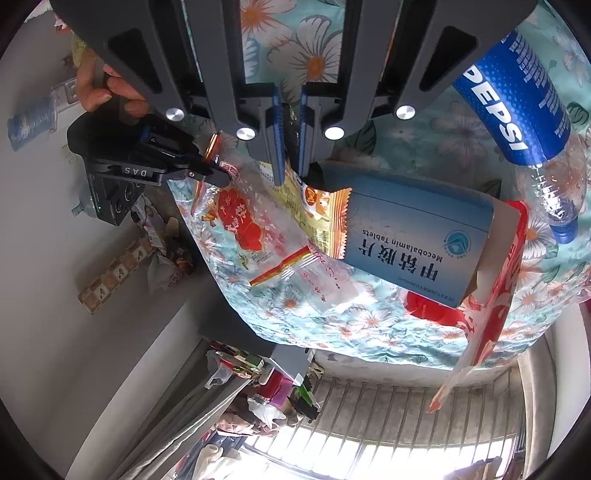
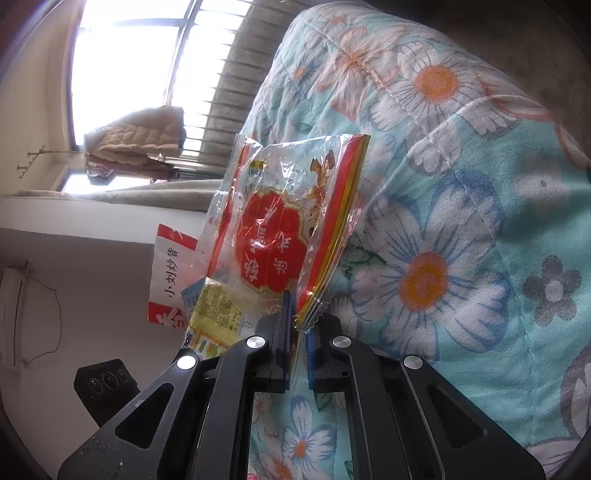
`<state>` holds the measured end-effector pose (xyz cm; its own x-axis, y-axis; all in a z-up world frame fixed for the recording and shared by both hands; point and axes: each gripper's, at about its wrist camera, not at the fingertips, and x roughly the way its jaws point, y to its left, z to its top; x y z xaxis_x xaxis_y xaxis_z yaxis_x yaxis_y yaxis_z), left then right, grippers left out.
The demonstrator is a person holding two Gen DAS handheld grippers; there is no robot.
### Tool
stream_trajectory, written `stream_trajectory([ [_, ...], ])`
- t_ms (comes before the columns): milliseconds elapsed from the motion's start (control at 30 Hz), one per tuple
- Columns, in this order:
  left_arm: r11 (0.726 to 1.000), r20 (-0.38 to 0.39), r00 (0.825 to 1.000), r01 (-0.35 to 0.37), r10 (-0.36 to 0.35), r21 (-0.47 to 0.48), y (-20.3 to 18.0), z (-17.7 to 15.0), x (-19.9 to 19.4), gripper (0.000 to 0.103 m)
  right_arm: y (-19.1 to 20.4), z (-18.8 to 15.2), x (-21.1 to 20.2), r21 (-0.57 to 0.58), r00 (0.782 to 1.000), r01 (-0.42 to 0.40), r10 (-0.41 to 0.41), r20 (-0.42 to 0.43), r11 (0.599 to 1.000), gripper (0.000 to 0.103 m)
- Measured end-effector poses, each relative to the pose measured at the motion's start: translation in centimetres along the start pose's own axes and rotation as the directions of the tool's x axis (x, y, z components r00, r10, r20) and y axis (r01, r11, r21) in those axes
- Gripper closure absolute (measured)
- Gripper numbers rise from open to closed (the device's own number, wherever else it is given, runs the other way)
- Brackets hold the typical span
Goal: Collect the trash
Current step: 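Grasp the red-printed clear snack bag with the right gripper while the left gripper grasps the orange striped wrapper, then carry the snack bag and striped wrapper to the blue wastebasket and release both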
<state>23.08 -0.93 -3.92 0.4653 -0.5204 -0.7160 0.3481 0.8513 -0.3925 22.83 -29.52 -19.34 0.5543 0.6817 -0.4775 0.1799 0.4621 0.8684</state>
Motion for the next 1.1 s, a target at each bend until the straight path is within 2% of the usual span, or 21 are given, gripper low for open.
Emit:
stream_trajectory([
  [133, 1.0, 0.021, 1.0, 0.008, -0.008, 0.005, 0.1, -0.1, -0.5, 0.103, 0.1, 0.1, -0.9, 0.002, 0.999, -0.031, 0.031, 0.013, 1.0, 0.098],
  [267, 1.0, 0.053, 0.998, 0.028, -0.029, 0.004, 0.1, 0.0, -1.3, 0.103, 0.6, 0.2, -2.8, -0.009, 0.994, -0.097, 0.097, 0.049, 0.995, 0.098],
  [600, 0.998, 0.144, 0.988, 0.041, -0.046, 0.041, -0.6, -0.1, -4.9, 0.103, 1.6, -0.5, -6.3, -0.033, 0.965, -0.242, 0.244, 0.095, 0.97, 0.099],
  [1100, 0.992, 0.228, 0.972, 0.038, -0.065, 0.117, -2.4, -0.1, -8.2, 0.103, 2.4, -2.8, -9.9, -0.063, 0.924, -0.345, 0.35, 0.151, 0.937, 0.099],
])
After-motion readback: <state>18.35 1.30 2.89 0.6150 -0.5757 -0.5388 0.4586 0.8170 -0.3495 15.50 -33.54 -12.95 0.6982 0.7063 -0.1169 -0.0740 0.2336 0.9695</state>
